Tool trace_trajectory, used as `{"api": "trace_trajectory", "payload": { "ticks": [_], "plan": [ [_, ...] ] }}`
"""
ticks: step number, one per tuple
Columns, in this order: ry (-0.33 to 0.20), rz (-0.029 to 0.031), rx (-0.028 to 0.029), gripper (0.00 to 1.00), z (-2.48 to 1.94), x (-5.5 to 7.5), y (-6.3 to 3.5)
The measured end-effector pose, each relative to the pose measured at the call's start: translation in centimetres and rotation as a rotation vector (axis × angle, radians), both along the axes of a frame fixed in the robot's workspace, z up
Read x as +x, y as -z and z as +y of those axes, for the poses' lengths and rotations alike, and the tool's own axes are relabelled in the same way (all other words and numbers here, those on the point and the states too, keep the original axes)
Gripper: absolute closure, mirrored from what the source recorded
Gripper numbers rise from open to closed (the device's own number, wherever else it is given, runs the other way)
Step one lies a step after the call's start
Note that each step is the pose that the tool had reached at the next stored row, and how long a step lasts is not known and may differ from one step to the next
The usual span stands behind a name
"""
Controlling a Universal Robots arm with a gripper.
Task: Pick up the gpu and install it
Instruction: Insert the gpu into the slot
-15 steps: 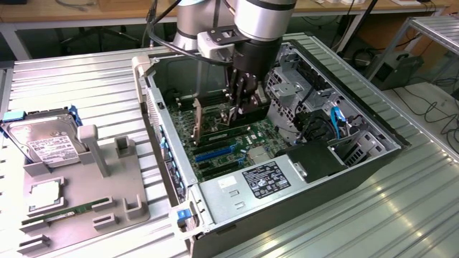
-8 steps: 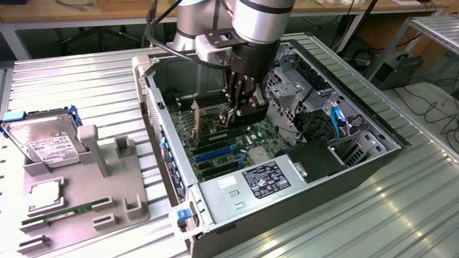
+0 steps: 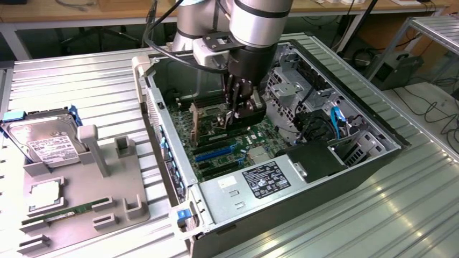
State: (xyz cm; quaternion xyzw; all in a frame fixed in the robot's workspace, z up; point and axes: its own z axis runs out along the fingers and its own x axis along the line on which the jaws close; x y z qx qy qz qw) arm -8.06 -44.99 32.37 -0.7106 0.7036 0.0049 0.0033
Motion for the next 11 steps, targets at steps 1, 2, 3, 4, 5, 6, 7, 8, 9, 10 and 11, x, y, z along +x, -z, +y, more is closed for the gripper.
{"api": "trace_trajectory", "payload": {
  "ticks": [1, 2, 3, 4, 5, 6, 7, 8, 9, 10, 11],
  "plan": [
    [0.000, 0.0000, 0.0000, 0.74, 0.00, -0.04, 0.06],
    [0.000, -0.0001, 0.0001, 0.74, 0.00, -0.07, 0.11],
    [0.000, 0.0000, -0.0001, 0.74, 0.00, -0.14, 0.21],
    [0.000, 0.0000, -0.0001, 0.74, 0.00, -0.18, 0.27],
    [0.000, 0.0000, 0.0000, 0.74, 0.00, -0.23, 0.34],
    [0.000, 0.0000, 0.0000, 0.74, 0.00, -0.27, 0.41],
    [0.000, 0.0000, 0.0000, 0.74, 0.00, -0.30, 0.49],
    [0.000, 0.0000, 0.0000, 0.74, 0.00, -0.32, 0.58],
    [0.000, 0.0000, 0.0000, 0.74, 0.00, -0.33, 0.65],
    [0.000, 0.0000, 0.0000, 0.74, 0.00, -0.37, 0.76],
    [0.000, 0.0000, -0.0001, 0.74, 0.00, -0.39, 0.91]
  ]
}}
